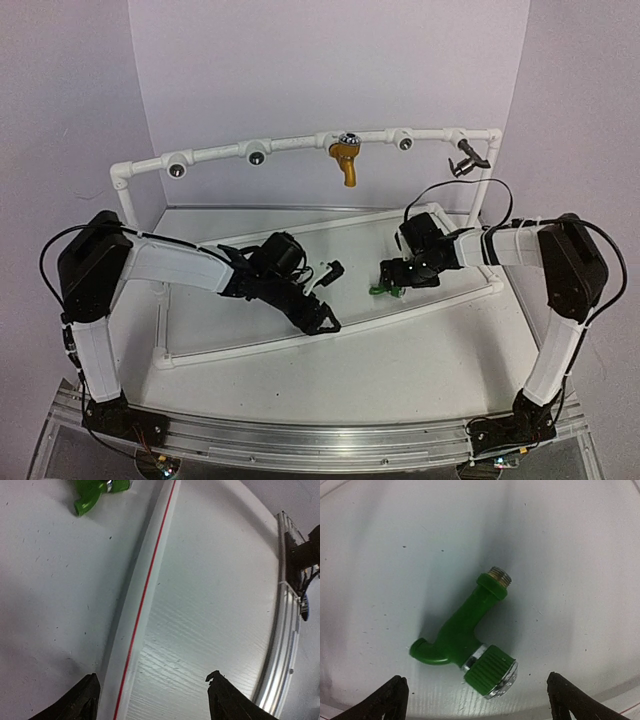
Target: Install the water faucets
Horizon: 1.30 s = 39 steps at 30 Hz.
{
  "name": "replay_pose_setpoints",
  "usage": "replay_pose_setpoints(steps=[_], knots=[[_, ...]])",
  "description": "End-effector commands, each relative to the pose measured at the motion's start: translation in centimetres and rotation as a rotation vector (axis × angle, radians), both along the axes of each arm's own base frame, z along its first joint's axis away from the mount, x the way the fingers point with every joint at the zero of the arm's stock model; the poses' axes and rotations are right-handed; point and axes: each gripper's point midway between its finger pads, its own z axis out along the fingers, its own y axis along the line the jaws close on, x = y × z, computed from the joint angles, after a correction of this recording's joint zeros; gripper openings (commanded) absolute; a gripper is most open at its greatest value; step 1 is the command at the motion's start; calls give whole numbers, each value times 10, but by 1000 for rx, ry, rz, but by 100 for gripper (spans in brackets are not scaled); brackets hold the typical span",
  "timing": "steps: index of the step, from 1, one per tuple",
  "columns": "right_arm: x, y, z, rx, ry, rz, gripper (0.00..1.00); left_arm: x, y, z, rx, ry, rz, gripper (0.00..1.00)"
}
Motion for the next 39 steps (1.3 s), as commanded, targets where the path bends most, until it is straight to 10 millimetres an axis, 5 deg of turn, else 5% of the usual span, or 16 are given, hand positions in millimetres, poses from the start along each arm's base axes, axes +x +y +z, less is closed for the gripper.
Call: replay_pose_setpoints(steps=[1, 11, 20, 24, 33, 39], knots=[[-1, 11, -11, 55, 60, 141, 95, -17, -8, 68, -150, 33, -22, 78], [-9, 30, -38, -15, 39, 463, 67, -14, 3, 116, -242, 32, 81, 78], [-1, 36, -28, -162, -122, 595, 18, 7, 25, 159, -364, 102, 289, 75], [-36, 68, -7, -250, -239, 817, 0, 20, 33, 162, -388, 197, 386, 76], [-142, 126, 71, -169, -408, 1264, 0, 35, 48, 128, -362, 460, 479, 81], [-161, 145, 105, -171, -482, 1363, 0, 13, 23, 141, -397, 542, 255, 84]])
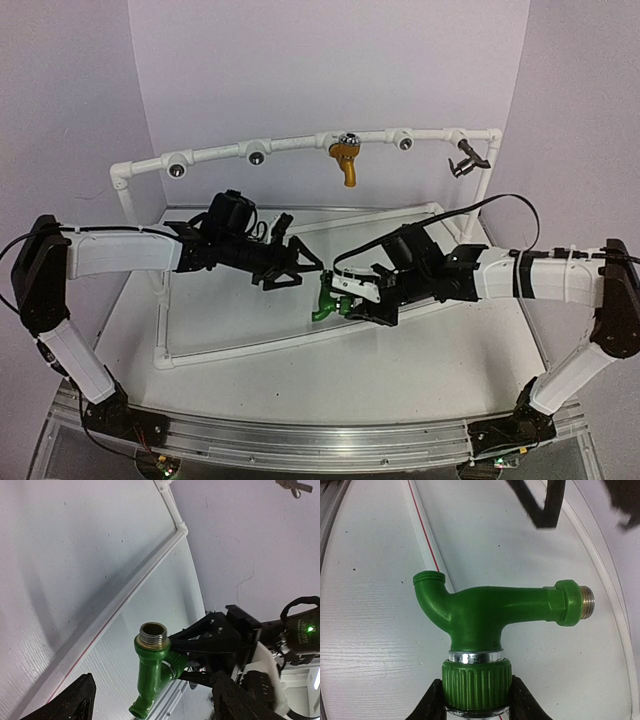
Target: Install the water faucets
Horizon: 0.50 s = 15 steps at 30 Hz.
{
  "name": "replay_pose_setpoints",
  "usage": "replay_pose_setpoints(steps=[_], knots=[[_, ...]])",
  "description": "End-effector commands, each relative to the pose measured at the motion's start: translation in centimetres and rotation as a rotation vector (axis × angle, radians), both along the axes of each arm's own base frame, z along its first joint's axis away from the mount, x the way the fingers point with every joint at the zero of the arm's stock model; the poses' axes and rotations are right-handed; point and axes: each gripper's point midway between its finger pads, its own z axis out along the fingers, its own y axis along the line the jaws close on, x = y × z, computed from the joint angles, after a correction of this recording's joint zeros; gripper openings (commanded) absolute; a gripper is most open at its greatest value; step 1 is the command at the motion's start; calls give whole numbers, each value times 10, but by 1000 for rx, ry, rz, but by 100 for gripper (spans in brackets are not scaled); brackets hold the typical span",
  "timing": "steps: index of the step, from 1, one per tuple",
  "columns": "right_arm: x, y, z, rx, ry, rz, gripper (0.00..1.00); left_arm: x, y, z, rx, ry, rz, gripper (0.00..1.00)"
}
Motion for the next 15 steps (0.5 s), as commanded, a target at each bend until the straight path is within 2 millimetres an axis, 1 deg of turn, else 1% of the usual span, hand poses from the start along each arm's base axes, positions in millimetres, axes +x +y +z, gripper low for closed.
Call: replay_pose_setpoints(steps=[1, 3, 5, 9, 11, 15], knots=[[-9, 12, 30, 8, -58, 96, 0, -23, -23, 32, -124, -6, -178, 85], [-9, 15, 38, 22, -73, 108, 0, -27, -24, 41, -142, -24, -205, 86], [-8, 18, 44, 30, -89, 115, 0, -27, -26, 39, -141, -6, -203, 85], [-8, 20, 54, 44, -116, 130, 0, -24, -28, 20, -112, 61, -177, 75], [-9, 22, 58, 46, -128, 139, 0, -21, -29, 13, -99, 73, -164, 67], [-11, 24, 63, 42, -145, 150, 0, -12, -30, 17, -96, 51, -129, 51]])
